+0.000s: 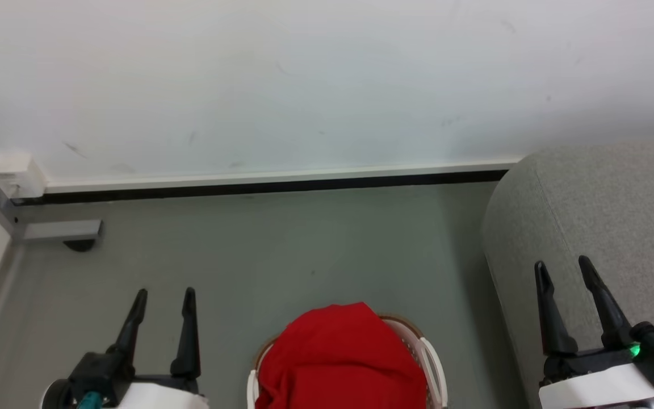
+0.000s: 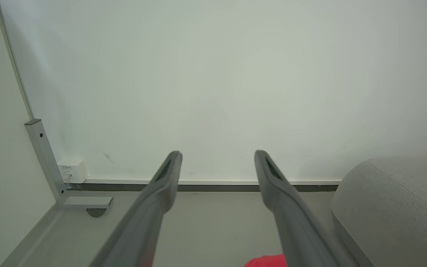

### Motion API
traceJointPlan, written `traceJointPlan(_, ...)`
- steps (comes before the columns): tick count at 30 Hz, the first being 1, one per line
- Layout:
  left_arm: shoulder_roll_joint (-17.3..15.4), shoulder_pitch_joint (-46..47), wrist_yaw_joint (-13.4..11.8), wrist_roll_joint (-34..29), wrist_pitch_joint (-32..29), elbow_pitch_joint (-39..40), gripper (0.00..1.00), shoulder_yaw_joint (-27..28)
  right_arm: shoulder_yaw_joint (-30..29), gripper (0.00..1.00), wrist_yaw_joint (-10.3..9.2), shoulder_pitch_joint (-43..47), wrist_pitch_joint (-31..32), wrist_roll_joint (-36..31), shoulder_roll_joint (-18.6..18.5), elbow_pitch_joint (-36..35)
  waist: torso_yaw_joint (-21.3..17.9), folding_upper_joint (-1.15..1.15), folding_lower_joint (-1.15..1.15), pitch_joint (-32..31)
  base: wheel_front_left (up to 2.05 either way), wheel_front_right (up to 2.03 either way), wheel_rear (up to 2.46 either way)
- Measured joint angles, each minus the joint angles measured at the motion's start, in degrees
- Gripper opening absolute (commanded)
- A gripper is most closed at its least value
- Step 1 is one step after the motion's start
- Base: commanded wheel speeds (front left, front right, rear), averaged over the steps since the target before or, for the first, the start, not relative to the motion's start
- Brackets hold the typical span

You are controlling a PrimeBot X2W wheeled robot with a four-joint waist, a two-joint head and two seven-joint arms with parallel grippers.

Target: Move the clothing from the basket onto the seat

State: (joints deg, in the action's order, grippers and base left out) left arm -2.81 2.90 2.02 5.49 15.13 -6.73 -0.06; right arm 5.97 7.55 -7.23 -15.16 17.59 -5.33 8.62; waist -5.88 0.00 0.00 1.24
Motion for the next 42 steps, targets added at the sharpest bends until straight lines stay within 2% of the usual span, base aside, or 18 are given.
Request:
traceJointPlan(8, 0.02, 6.11, 2.01, 0.97, 0.01, -6.08, 1.00, -3.91, -2.41, 1.00, 0.00, -3.59, -0.02, 0.65, 0.03, -2.13, -1.79, 0.00, 0.01, 6.09, 0.00, 0.00, 0.00)
traceJointPlan(16, -0.83, 15.94, 4.35, -1.34, -0.19, -20.84, 1.00, -9.62, -5.02, 1.00, 0.00, -7.47, -0.02, 1.24, 0.79, -4.68, -4.22, 0.00, 0.01, 13.99, 0.00, 0.00, 0.00)
traceJointPlan(29, -3.66, 31.05, 5.36, -1.20, -8.96, -41.46, 1.00, -17.36, -4.39, 1.00, 0.00, -12.35, -0.02, 2.69, 2.24, -7.19, -10.52, 0.00, 0.02, 25.72, 0.00, 0.00, 0.00)
traceJointPlan(42, -7.90, 40.68, 5.48, 1.18, -20.40, -54.98, 1.00, -30.39, -1.96, 1.00, 0.00, -16.12, -0.01, 8.51, 2.32, -9.16, -16.36, 0.00, 0.01, 37.04, 0.00, 0.00, 0.00)
